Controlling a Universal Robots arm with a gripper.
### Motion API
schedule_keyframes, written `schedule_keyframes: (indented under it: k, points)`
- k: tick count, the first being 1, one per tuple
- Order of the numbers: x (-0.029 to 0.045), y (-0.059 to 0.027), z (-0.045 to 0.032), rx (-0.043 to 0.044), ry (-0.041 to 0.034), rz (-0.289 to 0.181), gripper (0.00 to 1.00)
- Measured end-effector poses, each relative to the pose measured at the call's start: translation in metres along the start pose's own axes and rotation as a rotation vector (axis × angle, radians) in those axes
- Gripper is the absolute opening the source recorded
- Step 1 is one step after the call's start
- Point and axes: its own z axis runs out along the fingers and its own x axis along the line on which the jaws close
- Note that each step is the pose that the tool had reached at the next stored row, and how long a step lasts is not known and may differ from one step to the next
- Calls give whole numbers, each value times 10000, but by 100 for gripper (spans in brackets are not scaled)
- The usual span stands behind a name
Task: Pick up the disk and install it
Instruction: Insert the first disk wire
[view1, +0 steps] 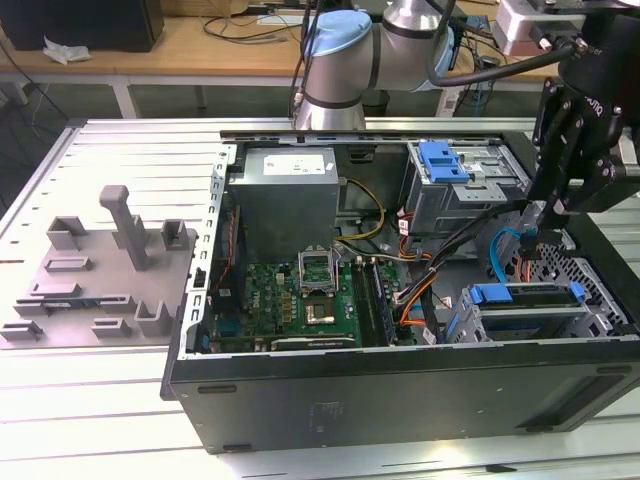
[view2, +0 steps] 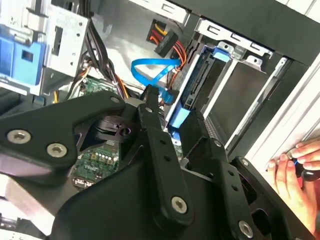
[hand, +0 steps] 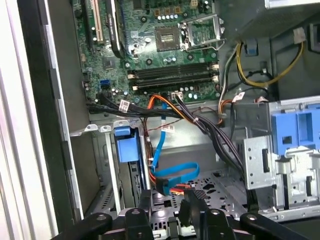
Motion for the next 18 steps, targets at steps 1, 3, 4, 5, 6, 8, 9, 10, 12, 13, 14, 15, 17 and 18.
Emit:
schedule_keyframes:
  k: [1,3,4,5,6,8,9,10,12,13,14,15,17,18]
  points:
    - [-6,-12,3,2,5,74,43]
    - [-19,-34,9,6,13,220,36]
    - [-24,-44,11,7,17,284,30]
    - [-34,-61,15,11,24,397,24]
    - [-39,-71,17,12,29,461,24]
    - [-54,-95,23,17,40,623,24]
    - [-59,-101,25,19,45,707,24]
    - [-65,-108,29,23,52,835,24]
    - [-82,-122,38,32,73,1139,24]
    - [-89,-124,42,34,76,1216,24]
    - [-98,-125,44,36,81,1271,24]
    - [-111,-128,48,38,84,1333,24]
    - [-155,-133,58,40,90,1412,24]
    - [-172,-135,62,41,92,1434,24]
